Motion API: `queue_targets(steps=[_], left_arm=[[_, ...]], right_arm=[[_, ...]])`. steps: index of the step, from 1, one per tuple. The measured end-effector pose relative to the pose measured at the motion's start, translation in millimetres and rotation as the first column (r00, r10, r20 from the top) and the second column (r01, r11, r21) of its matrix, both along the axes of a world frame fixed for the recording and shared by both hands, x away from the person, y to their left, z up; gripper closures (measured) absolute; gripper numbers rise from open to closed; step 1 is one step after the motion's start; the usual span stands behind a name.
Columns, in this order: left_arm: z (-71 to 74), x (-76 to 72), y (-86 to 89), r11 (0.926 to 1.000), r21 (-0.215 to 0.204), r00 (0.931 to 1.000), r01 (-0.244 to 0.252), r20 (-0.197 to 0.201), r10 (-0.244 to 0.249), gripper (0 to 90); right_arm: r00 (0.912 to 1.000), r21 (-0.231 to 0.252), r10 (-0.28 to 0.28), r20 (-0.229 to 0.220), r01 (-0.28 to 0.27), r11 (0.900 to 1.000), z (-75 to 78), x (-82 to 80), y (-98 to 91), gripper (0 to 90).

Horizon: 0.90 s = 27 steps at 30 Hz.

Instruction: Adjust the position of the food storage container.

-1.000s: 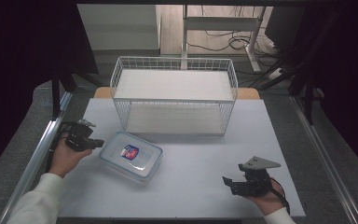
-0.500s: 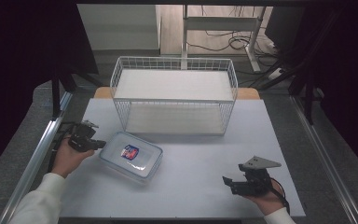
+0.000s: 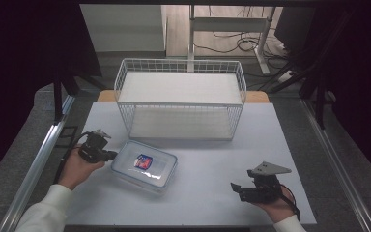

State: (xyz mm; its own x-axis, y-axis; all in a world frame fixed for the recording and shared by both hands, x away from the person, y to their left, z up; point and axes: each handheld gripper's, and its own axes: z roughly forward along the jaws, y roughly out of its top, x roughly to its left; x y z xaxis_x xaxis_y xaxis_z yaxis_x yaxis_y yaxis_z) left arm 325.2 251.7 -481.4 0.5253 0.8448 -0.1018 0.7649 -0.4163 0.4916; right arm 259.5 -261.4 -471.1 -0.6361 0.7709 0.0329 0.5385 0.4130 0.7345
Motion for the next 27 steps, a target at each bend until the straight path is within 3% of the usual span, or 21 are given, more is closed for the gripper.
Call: queue_targets(steps=[2, 3, 6, 12, 21, 27], left_arm=[[-0.1, -1.8, -2.5, 1.0, -0.001, 1.0, 0.006, -0.004, -0.006, 90.0], [-2.4, -5.0, -6.4, 0.9997, -0.017, 0.9995, 0.02, -0.024, -0.02, 90.0], [-4.5, -8.8, -9.0, 0.9987, -0.044, 0.9993, 0.024, -0.029, -0.025, 90.0], [-4.3, -19.3, -24.6, 0.997, -0.037, 0.9969, 0.067, -0.038, -0.069, 90.0], [-9.1, -30.9, -59.4, 0.984, -0.092, 0.985, 0.152, -0.068, -0.159, 90.0], [-11.3, -32.1, -75.2, 0.9803, -0.097, 0.9816, 0.172, -0.067, -0.179, 90.0]], right_arm=[[1.0, 0.0, -0.001, -0.001, 0.001, 1.0, 0.0, 0.0, 0.0, 21.4], [1.0, -0.001, -0.001, -0.002, 0.001, 1.0, 0.0, 0.0, 0.1, 21.4], [1.0, -0.001, -0.001, -0.001, 0.001, 1.0, 0.2, -0.2, 0.2, 21.4], [1.0, -0.003, -0.003, -0.004, 0.003, 1.0, 0.0, -0.1, 0.7, 21.4], [1.0, -0.004, -0.004, -0.003, 0.004, 1.0, 0.2, -0.2, 0.6, 21.4], [1.0, -0.003, -0.004, -0.002, 0.004, 1.0, 0.1, 0.0, 0.0, 21.4]])
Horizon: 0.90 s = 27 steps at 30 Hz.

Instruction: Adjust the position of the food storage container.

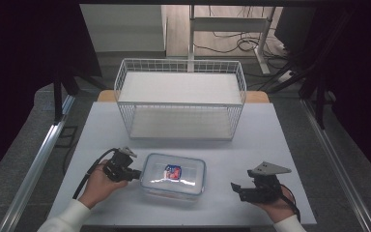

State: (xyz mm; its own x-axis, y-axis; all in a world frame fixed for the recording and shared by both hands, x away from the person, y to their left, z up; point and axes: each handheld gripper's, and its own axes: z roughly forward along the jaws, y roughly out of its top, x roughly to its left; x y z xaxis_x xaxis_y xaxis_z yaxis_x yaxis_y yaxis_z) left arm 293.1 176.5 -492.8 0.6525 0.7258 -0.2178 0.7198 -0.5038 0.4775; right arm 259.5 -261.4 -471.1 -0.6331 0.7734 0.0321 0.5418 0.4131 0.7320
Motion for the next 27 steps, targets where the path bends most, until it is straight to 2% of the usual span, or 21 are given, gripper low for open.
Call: queue_targets(steps=[3, 8, 27], left_arm=[[-0.3, 0.5, -10.9, 0.9997, -0.02, 0.9999, 0.016, -0.005, -0.017, 90.0], [0.2, -2.0, -24.8, 0.9983, -0.028, 0.9987, 0.052, -0.005, -0.052, 90.0], [-1.0, -4.3, -34.0, 0.9954, -0.071, 0.9975, 0.064, -0.024, -0.066, 90.0]], right_arm=[[1.0, -0.001, 0.0, 0.0, 0.0, 1.0, 0.1, -0.1, 0.3, 21.4], [1.0, -0.002, 0.001, 0.0, -0.001, 1.0, -0.2, 0.1, -0.2, 21.4], [1.0, 0.001, -0.004, -0.001, 0.004, 1.0, -0.1, 0.5, -0.9, 21.4]])
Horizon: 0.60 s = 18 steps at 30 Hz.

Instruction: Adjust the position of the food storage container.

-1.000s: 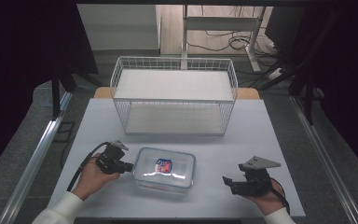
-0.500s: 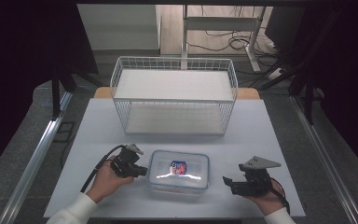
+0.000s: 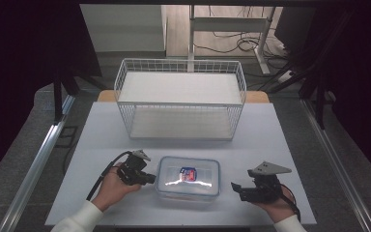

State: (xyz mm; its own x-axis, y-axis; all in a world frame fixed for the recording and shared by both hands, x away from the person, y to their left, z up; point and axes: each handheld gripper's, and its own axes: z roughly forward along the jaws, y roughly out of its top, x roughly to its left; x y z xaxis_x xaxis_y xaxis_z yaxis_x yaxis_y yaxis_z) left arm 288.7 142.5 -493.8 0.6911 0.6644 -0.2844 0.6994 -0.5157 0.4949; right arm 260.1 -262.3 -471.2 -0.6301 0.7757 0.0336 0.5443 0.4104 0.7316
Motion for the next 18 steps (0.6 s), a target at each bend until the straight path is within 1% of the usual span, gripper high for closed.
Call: queue_targets(steps=[7, 8, 9, 10, 11, 12, 13, 14, 15, 16, 17, 18], left_arm=[[-1.1, -0.8, -1.2, 0.9998, -0.019, 1.0, -0.004, 0.006, 0.004, 90.0], [-1.3, -1.0, 0.4, 0.9996, -0.026, 0.9999, -0.011, 0.012, 0.011, 90.0], [-0.1, -0.8, 7.8, 0.9983, -0.03, 0.998, -0.05, 0.038, 0.051, 89.1], [-0.1, -0.8, 7.8, 0.9983, -0.03, 0.998, -0.05, 0.038, 0.051, 86.9], [0.7, -0.5, 13.6, 0.995, -0.058, 0.9957, -0.082, 0.039, 0.084, 84.4], [1.6, -0.3, 19.9, 0.9892, -0.092, 0.9923, -0.114, 0.038, 0.118, 84.4], [5.4, -2.0, 31.1, 0.9784, -0.129, 0.9842, -0.161, 0.052, 0.169, 80.5], [5.4, -2.0, 31.1, 0.9784, -0.129, 0.9842, -0.161, 0.052, 0.169, 77.4], [9.9, -5.9, 39.3, 0.9659, -0.169, 0.9747, -0.196, 0.074, 0.211, 72.5], [9.9, -5.9, 39.3, 0.9659, -0.169, 0.9747, -0.196, 0.074, 0.211, 66.9], [13.2, -10.2, 43.5, 0.959, -0.19, 0.9683, -0.21, 0.095, 0.231, 59.9], [13.2, -10.2, 43.5, 0.959, -0.19, 0.9683, -0.21, 0.095, 0.231, 53.6]], right_arm=[[1.0, 0.001, -0.004, 0.002, 0.004, 1.0, 0.7, -0.2, -0.8, 21.4], [1.0, 0.001, -0.004, 0.002, 0.004, 1.0, 0.7, -0.2, -0.8, 21.4], [0.9999, 0.005, -0.007, 0.007, 0.007, 1.0, 1.5, -0.5, -1.3, 21.4], [0.9999, 0.005, -0.007, 0.007, 0.007, 1.0, 1.5, -0.5, -1.3, 21.4], [0.9999, 0.012, -0.011, 0.01, 0.011, 0.9999, 2.3, -0.9, -1.9, 21.4], [0.9999, 0.012, -0.011, 0.01, 0.011, 0.9999, 2.3, -0.9, -1.9, 21.4], [0.9999, 0.017, -0.009, 0.013, 0.009, 0.9998, 2.3, -0.9, -2.1, 21.3], [0.9999, 0.017, -0.009, 0.013, 0.009, 0.9998, 2.3, -0.9, -2.1, 21.3], [0.9999, 0.019, -0.002, 0.012, 0.002, 0.9998, 1.7, -0.7, -1.5, 21.4], [0.9999, 0.023, 0.001, 0.012, -0.001, 0.9997, 1.3, -0.7, -1.0, 21.3], [0.9999, 0.028, 0.004, 0.01, -0.004, 0.9996, 1.1, -0.7, -0.5, 21.3], [0.9999, 0.028, 0.004, 0.01, -0.004, 0.9996, 1.1, -0.7, -0.5, 21.3]])
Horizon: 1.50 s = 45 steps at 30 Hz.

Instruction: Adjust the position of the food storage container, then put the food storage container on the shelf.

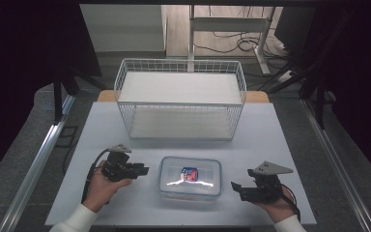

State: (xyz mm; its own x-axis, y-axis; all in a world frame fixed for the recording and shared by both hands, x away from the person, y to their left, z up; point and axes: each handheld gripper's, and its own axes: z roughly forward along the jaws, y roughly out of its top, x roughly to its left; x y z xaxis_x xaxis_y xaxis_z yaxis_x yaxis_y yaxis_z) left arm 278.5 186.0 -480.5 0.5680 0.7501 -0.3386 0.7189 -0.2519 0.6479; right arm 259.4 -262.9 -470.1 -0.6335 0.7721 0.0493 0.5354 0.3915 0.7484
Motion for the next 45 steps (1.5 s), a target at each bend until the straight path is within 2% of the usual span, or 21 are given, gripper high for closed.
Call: queue_targets(steps=[1, 2, 7, 11, 17, 24, 28, 30, 32, 35, 36, 39, 40, 42, 44, 45], left_arm=[[0.7, -2.4, 0.9, 0.9998, -0.016, 0.9999, -0.015, 0.007, 0.015, 53.6], [-0.9, -5.5, 1.9, 0.9983, -0.051, 0.9996, -0.027, -0.008, 0.027, 42.6], [-6.7, -7.9, 2.6, 0.9966, -0.074, 0.9985, -0.036, -0.045, 0.033, 27.8], [-3.6, -11.7, 3.9, 0.9918, -0.121, 0.9981, -0.042, -0.05, 0.036, 25.8], [-5.0, -12.9, 4.3, 0.9889, -0.144, 0.9973, -0.036, -0.068, 0.026, 25.7], [-5.7, -13.9, 2.2, 0.9893, -0.142, 0.9976, -0.033, -0.064, 0.024, 25.1], [-5.7, -14.5, 0.0, 0.988, -0.152, 0.9978, -0.027, -0.063, 0.018, 21.7], [-7.3, -14.4, -3.4, 0.9881, -0.153, 0.9976, -0.017, -0.069, 0.007, 16.9], [-9.3, -14.3, -7.4, 0.9891, -0.147, 0.9974, -0.004, -0.072, -0.007, 15.9], [-12.4, -13.5, -12.3, 0.9853, -0.171, 0.9958, 0.003, -0.09, -0.018, 14.7], [-15.8, -12.0, -13.7, 0.98, -0.199, 0.9943, 0.005, -0.103, -0.026, 14.4], [-21.3, -8.1, -14.7, 0.9683, -0.25, 0.9916, -0.001, -0.125, -0.031, 14.3], [-21.3, -8.1, -14.7, 0.9683, -0.25, 0.9916, -0.001, -0.125, -0.031, 14.0], [-25.6, -2.6, -17.7, 0.9636, -0.267, 0.9885, 0.005, -0.144, -0.045, 13.7], [-27.2, -0.5, -19.0, 0.9624, -0.271, 0.9869, 0.004, -0.154, -0.048, 13.7], [-30.7, 4.2, -19.9, 0.9581, -0.286, 0.9832, 0.007, -0.173, -0.058, 13.8]], right_arm=[[1.0, 0.006, 0.004, -0.004, -0.004, 1.0, -0.1, 0.0, 0.5, 21.3], [0.9999, 0.026, 0.009, -0.011, -0.009, 0.9996, -0.1, -0.1, 1.5, 20.9], [0.9995, 0.068, 0.023, -0.021, -0.021, 0.9974, 0.5, -0.1, 2.8, 19.9], [0.9993, 0.082, 0.024, -0.028, -0.021, 0.9964, 0.6, 0.0, 2.2, 19.5], [0.9992, 0.087, 0.022, -0.034, -0.019, 0.9961, 0.2, 0.5, 2.1, 19.3], [0.9991, 0.098, 0.022, -0.036, -0.018, 0.995, 0.6, 1.2, 1.8, 19.2], [0.9988, 0.117, 0.022, -0.044, -0.016, 0.993, 1.4, 1.6, 1.8, 18.7], [0.9982, 0.136, 0.026, -0.055, -0.018, 0.9906, 1.1, 2.0, 1.5, 18.6], [0.9972, 0.164, 0.026, -0.071, -0.014, 0.9864, 0.9, 2.7, 1.6, 18.6], [0.9959, 0.187, 0.03, -0.085, -0.014, 0.9822, -0.6, 3.8, 3.9, 18.8], [0.993, 0.206, 0.041, -0.111, -0.017, 0.9784, -3.2, 5.0, 7.2, 18.7], [0.9882, 0.234, 0.059, -0.141, -0.024, 0.972, -6.4, 6.8, 11.3, 18.7], [0.9882, 0.234, 0.059, -0.141, -0.024, 0.972, -6.4, 6.8, 11.3, 18.7], [0.9825, 0.263, 0.069, -0.173, -0.022, 0.9646, -10.3, 9.9, 14.0, 18.1], [0.9804, 0.267, 0.073, -0.183, -0.022, 0.9636, -11.5, 11.1, 14.7, 17.9], [0.9766, 0.278, 0.074, -0.202, -0.015, 0.9604, -13.9, 13.6, 16.6, 17.7]])
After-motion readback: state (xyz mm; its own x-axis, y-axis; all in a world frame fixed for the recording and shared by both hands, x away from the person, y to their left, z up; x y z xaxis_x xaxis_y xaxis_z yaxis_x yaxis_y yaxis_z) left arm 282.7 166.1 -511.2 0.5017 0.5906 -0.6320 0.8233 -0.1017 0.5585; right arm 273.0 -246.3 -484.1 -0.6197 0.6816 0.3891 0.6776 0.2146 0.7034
